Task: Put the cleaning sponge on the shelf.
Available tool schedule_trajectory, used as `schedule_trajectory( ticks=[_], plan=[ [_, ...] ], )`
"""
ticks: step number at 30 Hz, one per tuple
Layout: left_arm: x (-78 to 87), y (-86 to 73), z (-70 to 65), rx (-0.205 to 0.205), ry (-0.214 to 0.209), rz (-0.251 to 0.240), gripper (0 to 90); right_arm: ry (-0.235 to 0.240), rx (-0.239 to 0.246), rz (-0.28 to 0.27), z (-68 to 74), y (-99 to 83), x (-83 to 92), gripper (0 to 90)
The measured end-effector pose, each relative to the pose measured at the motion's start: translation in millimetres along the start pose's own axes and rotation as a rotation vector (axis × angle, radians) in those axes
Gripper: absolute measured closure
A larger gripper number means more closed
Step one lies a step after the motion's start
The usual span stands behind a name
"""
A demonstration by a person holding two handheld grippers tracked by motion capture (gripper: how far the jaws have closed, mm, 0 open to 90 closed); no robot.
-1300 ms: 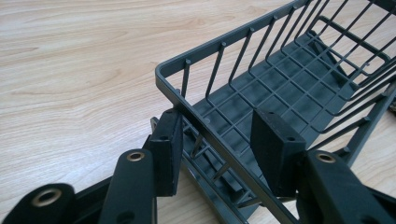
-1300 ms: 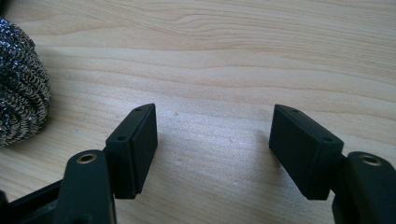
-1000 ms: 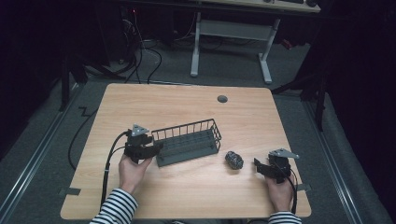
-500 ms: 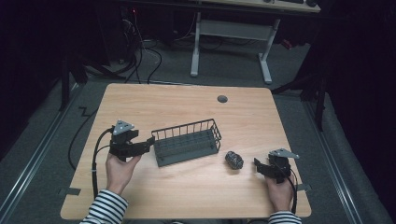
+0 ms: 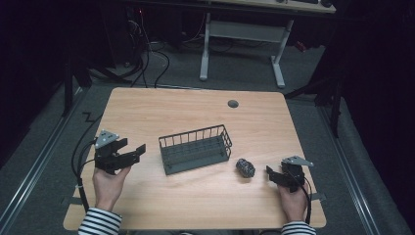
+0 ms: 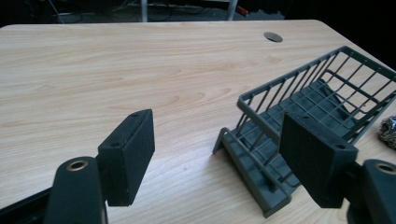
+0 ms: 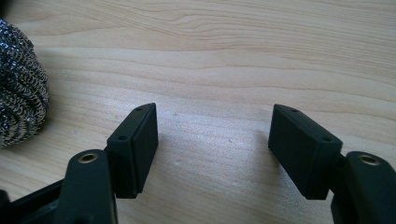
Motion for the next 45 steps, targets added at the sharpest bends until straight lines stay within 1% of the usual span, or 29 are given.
schedule_trajectory(
  ticks=[5,8,14,16,23,30,32,38,45],
  plan=[
    [9.9,-6.5,9.7,0.008,0.027,-0.003,27.1,0.0,0.001,0.0,0.0,0.0,0.0,33.1],
    [14.6,-11.5,15.1,0.018,0.041,-0.008,27.1,0.001,0.0,0.0,0.0,0.0,0.0,33.0],
    [23.1,-23.3,25.4,0.035,0.069,-0.002,27.1,0.0,0.0,0.0,0.1,0.0,0.0,33.0],
    [26.2,-27.4,29.4,0.048,0.076,-0.006,27.1,0.0,0.0,0.0,0.0,0.0,0.0,33.0],
    [32.1,-41.9,38.5,0.072,0.099,0.007,27.0,-0.001,0.0,0.0,0.1,0.0,0.0,33.1],
    [30.0,-57.2,43.1,0.071,0.121,0.036,27.1,-0.001,-0.001,0.0,0.2,0.0,0.0,33.1],
    [28.9,-61.5,44.3,0.077,0.124,0.042,27.1,-0.001,0.0,0.0,0.1,0.0,0.0,33.1],
    [22.9,-74.5,47.1,0.079,0.139,0.062,27.1,-0.001,-0.001,0.0,0.2,0.0,0.0,33.1],
    [17.3,-88.0,46.1,0.068,0.154,0.093,27.1,-0.001,-0.001,0.0,0.2,0.0,0.0,33.0]
  ],
)
Point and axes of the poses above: each handheld gripper's, and its own axes: x roughly backward along the jaws, y roughly out of its top, z roughly to its left, the point moved 2 cm from there along -x, roughly forward along the jaws, and after that the axes turned 14 degrees about -z, right-handed, at the moved point
